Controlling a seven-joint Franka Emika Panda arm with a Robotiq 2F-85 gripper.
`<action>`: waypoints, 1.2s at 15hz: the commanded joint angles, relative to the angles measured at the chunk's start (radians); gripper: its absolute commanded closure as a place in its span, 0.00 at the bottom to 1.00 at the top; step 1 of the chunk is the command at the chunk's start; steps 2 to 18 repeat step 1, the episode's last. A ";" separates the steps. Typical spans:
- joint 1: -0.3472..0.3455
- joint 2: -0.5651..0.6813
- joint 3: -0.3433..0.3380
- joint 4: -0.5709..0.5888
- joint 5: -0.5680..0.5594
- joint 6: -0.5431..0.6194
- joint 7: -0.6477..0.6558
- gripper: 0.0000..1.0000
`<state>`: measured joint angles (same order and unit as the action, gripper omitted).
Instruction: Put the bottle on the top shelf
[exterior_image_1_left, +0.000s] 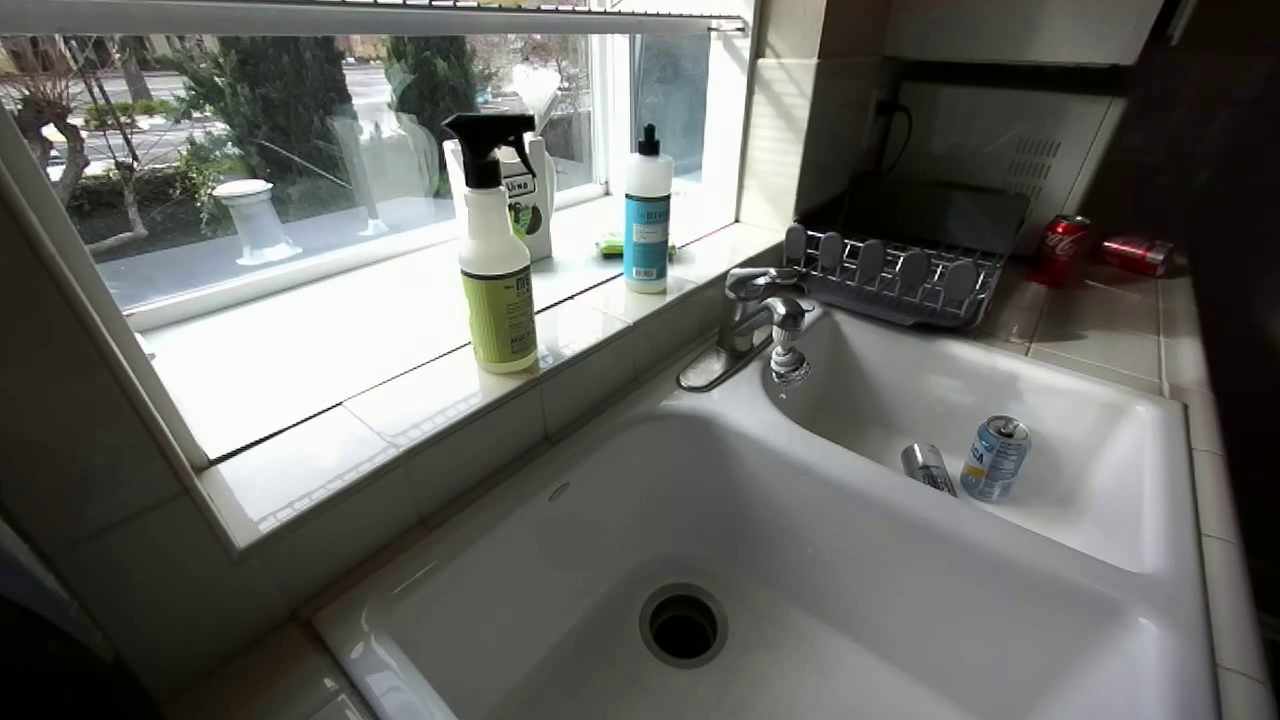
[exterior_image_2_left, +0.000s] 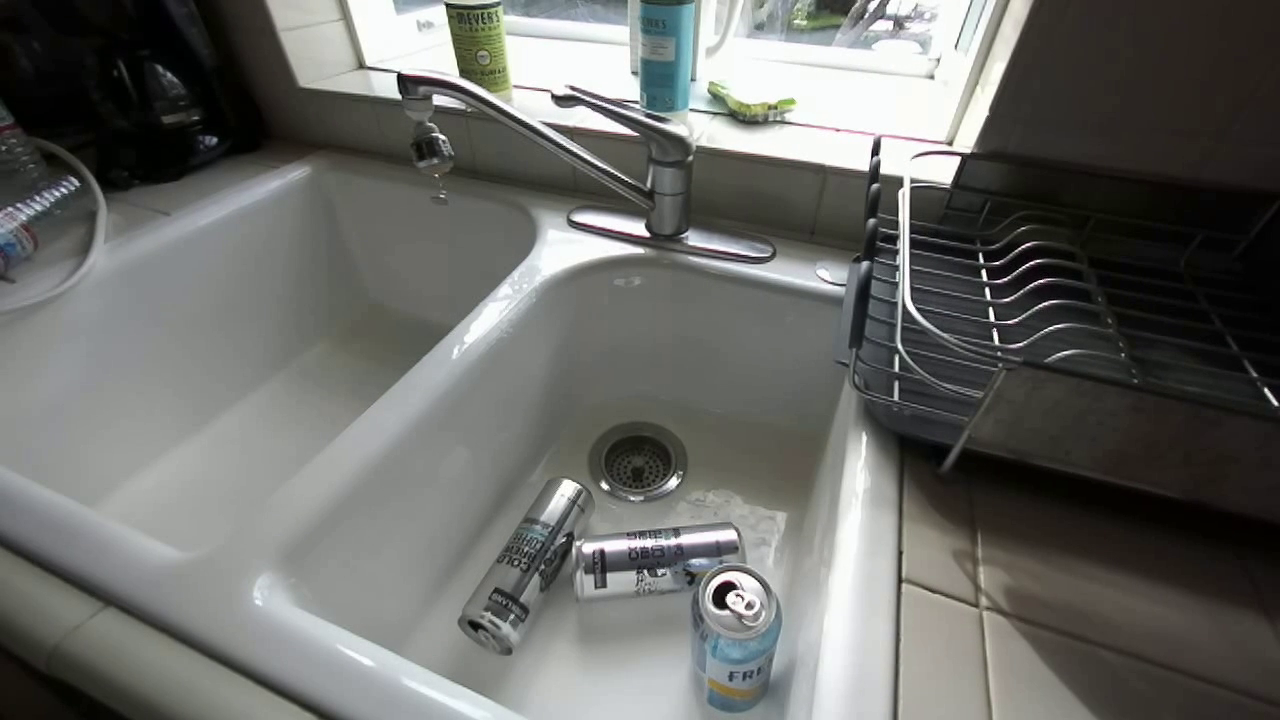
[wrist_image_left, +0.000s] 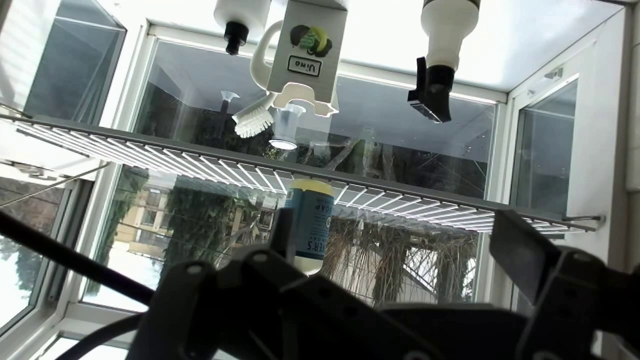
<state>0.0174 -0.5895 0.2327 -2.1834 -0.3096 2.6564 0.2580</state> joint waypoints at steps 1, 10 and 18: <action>-0.018 -0.002 0.013 0.001 0.023 0.001 -0.017 0.00; -0.018 -0.002 0.013 0.001 0.023 0.001 -0.017 0.00; -0.018 -0.002 0.013 0.001 0.023 0.001 -0.017 0.00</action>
